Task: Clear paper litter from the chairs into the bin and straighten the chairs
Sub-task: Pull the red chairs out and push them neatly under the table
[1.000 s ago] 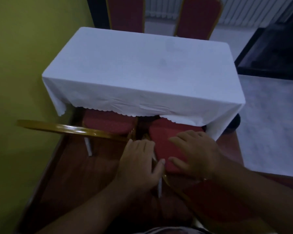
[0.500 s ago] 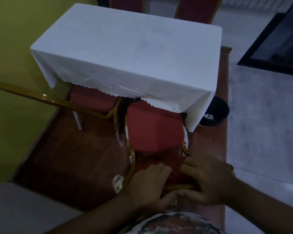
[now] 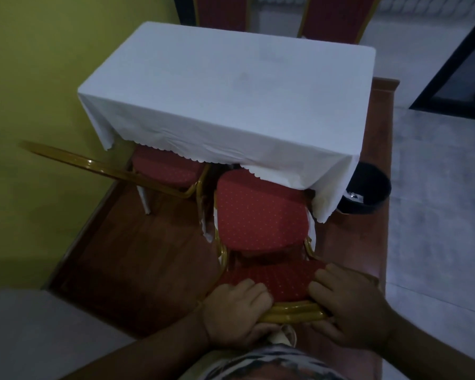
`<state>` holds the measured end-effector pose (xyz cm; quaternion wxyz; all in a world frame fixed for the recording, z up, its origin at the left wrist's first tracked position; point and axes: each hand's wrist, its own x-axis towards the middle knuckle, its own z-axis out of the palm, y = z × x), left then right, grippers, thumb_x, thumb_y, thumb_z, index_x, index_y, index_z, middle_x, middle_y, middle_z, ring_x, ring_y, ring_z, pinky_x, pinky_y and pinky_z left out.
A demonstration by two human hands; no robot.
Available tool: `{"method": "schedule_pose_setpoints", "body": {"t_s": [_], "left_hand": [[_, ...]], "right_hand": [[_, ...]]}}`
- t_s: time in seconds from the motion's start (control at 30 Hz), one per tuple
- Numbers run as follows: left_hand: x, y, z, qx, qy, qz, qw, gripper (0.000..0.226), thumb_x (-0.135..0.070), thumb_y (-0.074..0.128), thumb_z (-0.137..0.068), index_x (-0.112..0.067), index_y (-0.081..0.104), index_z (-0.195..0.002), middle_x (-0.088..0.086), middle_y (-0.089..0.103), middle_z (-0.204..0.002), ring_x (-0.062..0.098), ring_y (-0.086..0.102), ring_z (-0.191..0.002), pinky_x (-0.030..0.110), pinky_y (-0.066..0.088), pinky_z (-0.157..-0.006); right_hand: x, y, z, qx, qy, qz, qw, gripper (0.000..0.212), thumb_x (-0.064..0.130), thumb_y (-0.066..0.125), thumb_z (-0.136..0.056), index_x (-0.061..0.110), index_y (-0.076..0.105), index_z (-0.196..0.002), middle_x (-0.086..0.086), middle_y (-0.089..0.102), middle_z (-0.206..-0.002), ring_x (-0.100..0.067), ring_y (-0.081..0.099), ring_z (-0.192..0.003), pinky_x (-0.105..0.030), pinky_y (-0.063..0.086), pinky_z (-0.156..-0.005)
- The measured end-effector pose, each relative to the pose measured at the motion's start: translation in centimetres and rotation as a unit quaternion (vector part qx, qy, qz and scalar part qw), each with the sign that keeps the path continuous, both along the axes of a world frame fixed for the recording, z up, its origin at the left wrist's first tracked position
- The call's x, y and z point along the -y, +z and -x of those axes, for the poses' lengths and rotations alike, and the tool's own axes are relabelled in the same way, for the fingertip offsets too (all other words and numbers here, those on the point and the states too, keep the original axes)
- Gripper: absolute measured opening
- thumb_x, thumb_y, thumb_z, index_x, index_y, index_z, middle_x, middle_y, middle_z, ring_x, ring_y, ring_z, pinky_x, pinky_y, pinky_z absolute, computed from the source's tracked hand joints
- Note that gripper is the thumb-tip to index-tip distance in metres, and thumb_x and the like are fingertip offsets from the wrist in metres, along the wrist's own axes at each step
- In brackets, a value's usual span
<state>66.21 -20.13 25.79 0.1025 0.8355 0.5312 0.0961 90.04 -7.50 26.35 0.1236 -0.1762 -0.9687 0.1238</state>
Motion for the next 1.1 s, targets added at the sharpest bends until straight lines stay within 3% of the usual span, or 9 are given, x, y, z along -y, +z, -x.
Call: {"method": "schedule_pose_setpoints", "body": {"t_s": [0.43,0.6,0.77,0.9,1.1], "left_hand": [[-2.9,0.1,12.1,-0.019,-0.07,-0.015,0.997,0.043,-0.054,0.032,-0.1,-0.019,0.057,-0.097,-0.003,0.059,-0.094,0.016,0.055,-0.078,0.032,0.043,-0.049],[-4.4,-0.7,18.6,0.012,-0.114,-0.013,0.993,0.042,-0.055,0.033,-0.1,-0.019,0.054,-0.102,-0.002,0.059,-0.096,0.016,0.055,-0.078,0.034,0.047,-0.047],[-6.1,-1.1,23.8,0.039,-0.154,-0.028,0.987,0.038,-0.054,0.038,-0.1,-0.018,0.052,-0.104,0.0,0.058,-0.098,0.018,0.054,-0.08,0.036,0.048,-0.049],[-7.1,-1.2,26.8,0.03,-0.156,-0.053,0.986,0.036,-0.054,0.043,-0.096,-0.019,0.051,-0.103,0.0,0.059,-0.094,0.019,0.055,-0.076,0.031,0.043,-0.045],[-8.4,-1.5,28.5,0.014,-0.154,-0.053,0.987,0.037,-0.054,0.044,-0.096,-0.019,0.052,-0.104,-0.001,0.058,-0.096,0.017,0.053,-0.077,0.031,0.041,-0.046]], "right_hand": [[1.0,-0.3,10.6,-0.025,-0.068,0.006,0.997,0.04,0.063,0.05,-0.09,0.023,0.051,-0.083,0.006,0.05,-0.08,-0.015,0.044,-0.068,-0.034,0.037,-0.049],[2.0,-0.8,16.1,0.013,-0.124,0.009,0.992,0.04,0.065,0.057,-0.086,0.026,0.049,-0.084,0.007,0.049,-0.081,-0.013,0.043,-0.07,-0.035,0.04,-0.052],[2.4,-0.8,21.1,-0.005,-0.167,0.012,0.986,0.04,0.064,0.047,-0.089,0.025,0.048,-0.083,0.008,0.047,-0.08,-0.01,0.039,-0.07,-0.034,0.039,-0.053],[2.3,-1.1,23.9,-0.02,-0.186,0.005,0.982,0.037,0.058,0.06,-0.086,0.022,0.052,-0.081,0.006,0.049,-0.078,-0.013,0.042,-0.068,-0.036,0.04,-0.052],[1.5,-1.0,25.6,-0.015,-0.205,0.004,0.979,0.037,0.061,0.054,-0.088,0.024,0.052,-0.082,0.007,0.049,-0.08,-0.012,0.042,-0.069,-0.037,0.041,-0.05]]}}
